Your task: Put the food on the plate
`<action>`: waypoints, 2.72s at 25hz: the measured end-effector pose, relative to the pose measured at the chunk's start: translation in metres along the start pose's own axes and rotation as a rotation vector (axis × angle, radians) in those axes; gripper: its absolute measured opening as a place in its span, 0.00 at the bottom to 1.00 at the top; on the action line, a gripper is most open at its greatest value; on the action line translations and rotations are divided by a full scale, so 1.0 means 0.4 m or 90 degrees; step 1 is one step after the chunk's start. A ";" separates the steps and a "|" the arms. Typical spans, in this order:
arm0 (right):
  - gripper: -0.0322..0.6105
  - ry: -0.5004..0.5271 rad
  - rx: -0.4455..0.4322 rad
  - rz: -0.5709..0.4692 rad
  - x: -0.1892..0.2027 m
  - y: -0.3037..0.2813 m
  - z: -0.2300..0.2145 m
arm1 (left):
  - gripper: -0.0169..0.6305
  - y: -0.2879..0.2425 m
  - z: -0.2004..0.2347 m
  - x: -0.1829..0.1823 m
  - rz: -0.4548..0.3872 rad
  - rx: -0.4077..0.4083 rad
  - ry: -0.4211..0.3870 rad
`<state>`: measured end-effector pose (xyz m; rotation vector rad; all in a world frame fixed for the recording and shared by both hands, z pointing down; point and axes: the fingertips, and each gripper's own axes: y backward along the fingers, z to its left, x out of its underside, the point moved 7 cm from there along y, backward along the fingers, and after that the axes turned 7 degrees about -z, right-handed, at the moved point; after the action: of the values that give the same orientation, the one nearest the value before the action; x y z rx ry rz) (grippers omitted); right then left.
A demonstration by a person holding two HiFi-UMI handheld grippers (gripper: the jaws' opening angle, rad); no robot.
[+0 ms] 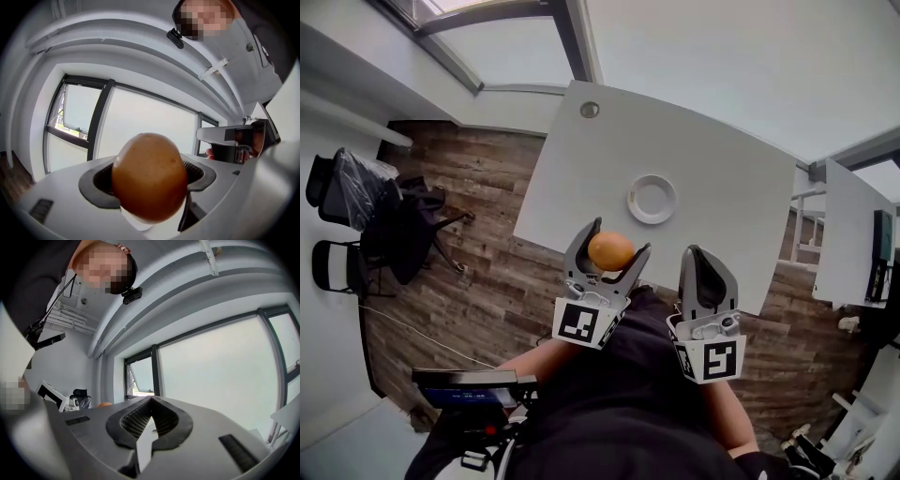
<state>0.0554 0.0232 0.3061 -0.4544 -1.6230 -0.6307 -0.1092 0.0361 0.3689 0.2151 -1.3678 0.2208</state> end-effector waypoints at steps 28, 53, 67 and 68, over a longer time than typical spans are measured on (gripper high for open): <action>0.05 0.023 0.039 0.026 0.025 -0.025 -0.044 | 0.61 -0.135 0.065 0.137 0.104 0.002 0.008; 0.05 0.021 0.094 0.042 0.049 -0.049 -0.106 | 0.61 -0.253 0.125 0.355 0.239 0.035 -0.034; 0.05 0.012 0.119 0.055 0.058 -0.055 -0.160 | 0.61 -0.339 0.099 0.437 0.285 0.085 -0.063; 0.05 0.012 0.120 0.057 0.058 -0.053 -0.164 | 0.61 -0.342 0.096 0.444 0.292 0.088 -0.064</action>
<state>0.0893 -0.0360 0.3311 -0.3795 -1.6175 -0.4096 -0.0737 -0.1006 0.5474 0.0237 -1.4904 0.6963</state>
